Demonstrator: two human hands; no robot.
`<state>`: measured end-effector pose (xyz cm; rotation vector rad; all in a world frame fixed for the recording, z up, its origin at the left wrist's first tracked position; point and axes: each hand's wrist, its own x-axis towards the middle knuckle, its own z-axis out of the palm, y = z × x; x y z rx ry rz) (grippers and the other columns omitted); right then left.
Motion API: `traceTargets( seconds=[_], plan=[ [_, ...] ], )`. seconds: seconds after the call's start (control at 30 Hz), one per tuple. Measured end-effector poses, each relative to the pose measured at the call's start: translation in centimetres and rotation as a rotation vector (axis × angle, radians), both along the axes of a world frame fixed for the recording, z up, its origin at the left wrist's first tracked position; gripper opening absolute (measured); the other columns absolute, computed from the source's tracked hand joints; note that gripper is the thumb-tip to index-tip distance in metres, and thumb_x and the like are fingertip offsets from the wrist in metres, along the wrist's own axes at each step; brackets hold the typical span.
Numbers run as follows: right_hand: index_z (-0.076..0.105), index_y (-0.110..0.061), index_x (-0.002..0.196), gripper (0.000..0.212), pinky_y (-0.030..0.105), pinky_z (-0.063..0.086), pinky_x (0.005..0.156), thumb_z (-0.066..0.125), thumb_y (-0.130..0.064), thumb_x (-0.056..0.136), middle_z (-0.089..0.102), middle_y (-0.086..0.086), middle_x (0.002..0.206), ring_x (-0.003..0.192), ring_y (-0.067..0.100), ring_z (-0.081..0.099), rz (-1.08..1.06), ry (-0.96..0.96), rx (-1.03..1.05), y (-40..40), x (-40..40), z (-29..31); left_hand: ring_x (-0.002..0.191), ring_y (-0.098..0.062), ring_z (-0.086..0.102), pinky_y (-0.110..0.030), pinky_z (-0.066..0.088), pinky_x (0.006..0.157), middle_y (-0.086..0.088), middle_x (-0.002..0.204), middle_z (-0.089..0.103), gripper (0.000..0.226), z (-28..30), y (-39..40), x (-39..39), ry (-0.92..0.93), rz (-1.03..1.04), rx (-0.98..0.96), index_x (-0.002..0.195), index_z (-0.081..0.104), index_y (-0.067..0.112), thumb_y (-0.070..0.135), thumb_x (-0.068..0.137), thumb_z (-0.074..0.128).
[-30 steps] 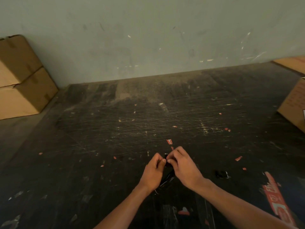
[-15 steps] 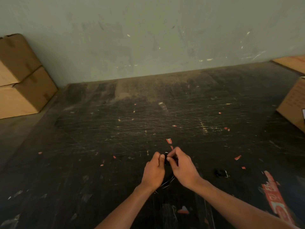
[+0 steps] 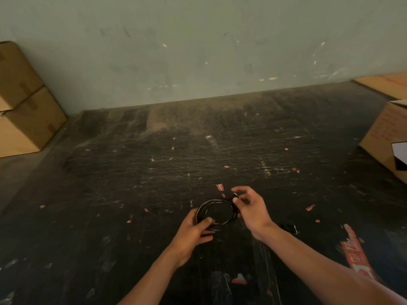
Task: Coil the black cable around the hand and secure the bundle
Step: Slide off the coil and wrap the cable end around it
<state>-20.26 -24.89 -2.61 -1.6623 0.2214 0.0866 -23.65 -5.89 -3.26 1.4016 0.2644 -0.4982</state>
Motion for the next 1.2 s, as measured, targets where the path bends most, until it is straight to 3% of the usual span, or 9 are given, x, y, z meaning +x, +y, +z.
traceTargets(
  seconds=[0.13,0.33,0.57,0.67,0.8,0.87,0.97,1.07,1.2],
  plan=[
    [0.064,-0.026,0.111,0.029,0.024,0.056,0.065,0.053,-0.004,0.095,0.068,0.007,0.103,0.086,0.017,0.07,0.006,0.058,0.042,-0.7,-0.2,-0.1,0.102,-0.03,0.072,-0.043,0.058,0.081,-0.014,0.11,0.074,0.037,-0.2,0.5,0.7,0.098,0.19,-0.227,0.127,0.054,0.012,0.007,0.091,0.062],
    [0.066,-0.005,0.111,0.023,0.029,0.058,0.069,0.058,0.002,0.091,0.072,0.018,0.105,0.083,0.021,0.07,0.12,0.327,0.3,-2.7,-1.0,0.0,0.097,-0.02,0.073,-0.031,0.06,0.071,-0.007,0.102,0.077,0.031,-0.1,0.5,1.5,-0.07,0.18,-0.028,0.118,0.061,0.015,0.005,0.089,0.064],
    [0.066,-0.006,0.102,0.015,0.024,0.054,0.061,0.055,0.0,0.093,0.071,0.016,0.096,0.071,0.015,0.066,0.032,0.311,0.145,-3.1,-1.6,-1.0,0.094,-0.018,0.074,-0.031,0.059,0.075,-0.008,0.098,0.078,0.034,0.5,-1.1,2.3,-0.192,0.093,-0.022,0.114,0.068,0.023,0.013,0.082,0.073],
    [0.065,-0.006,0.103,0.016,0.024,0.054,0.064,0.054,0.0,0.094,0.069,0.017,0.099,0.074,0.017,0.066,-0.025,0.32,0.141,-2.9,-1.7,-1.3,0.097,-0.017,0.073,-0.038,0.054,0.086,-0.009,0.101,0.078,0.033,0.5,-2.1,2.5,-0.149,0.102,-0.077,0.115,0.068,0.019,0.009,0.084,0.071],
    [0.063,-0.006,0.109,0.018,0.025,0.056,0.066,0.057,-0.002,0.093,0.07,0.014,0.097,0.073,0.016,0.068,0.002,0.315,0.169,-3.7,-2.3,-0.7,0.097,-0.017,0.073,-0.035,0.051,0.083,-0.008,0.1,0.078,0.025,0.4,-2.5,2.3,-0.071,0.141,-0.113,0.112,0.068,0.009,0.009,0.087,0.067],
    [0.058,-0.013,0.119,0.026,0.027,0.056,0.073,0.058,-0.008,0.094,0.068,0.009,0.106,0.085,0.017,0.068,0.06,0.28,-0.012,-4.3,-2.5,-0.5,0.097,-0.018,0.073,-0.035,0.052,0.083,-0.007,0.1,0.078,0.021,0.4,-2.5,2.2,-0.064,0.145,-0.093,0.109,0.069,0.011,0.01,0.088,0.066],
    [0.052,-0.019,0.129,0.036,0.03,0.052,0.089,0.058,-0.014,0.094,0.057,0.004,0.125,0.108,0.016,0.059,0.076,0.164,-0.505,-6.3,-2.4,-0.2,0.094,-0.019,0.073,-0.039,0.054,0.085,-0.007,0.099,0.078,0.02,0.6,-2.3,2.4,-0.052,0.166,-0.087,0.109,0.07,0.012,0.009,0.089,0.065],
    [0.048,-0.022,0.134,0.044,0.044,0.047,0.101,0.06,-0.025,0.091,0.045,0.008,0.136,0.124,0.026,0.049,0.178,0.231,-0.95,-8.6,-2.2,0.2,0.092,-0.019,0.073,-0.043,0.056,0.087,-0.005,0.094,0.078,0.017,1.0,-1.8,2.9,-0.06,0.202,-0.065,0.106,0.072,0.015,0.012,0.091,0.064],
    [0.039,-0.021,0.139,0.059,0.048,0.048,0.099,0.063,-0.038,0.088,0.039,0.015,0.141,0.126,0.036,0.047,0.256,0.45,-1.097,-10.3,-2.3,0.2,0.081,-0.014,0.072,-0.041,0.058,0.077,0.0,0.085,0.077,0.013,1.2,-1.4,3.6,-0.065,0.241,-0.054,0.101,0.073,0.019,0.018,0.093,0.063]
  ],
)
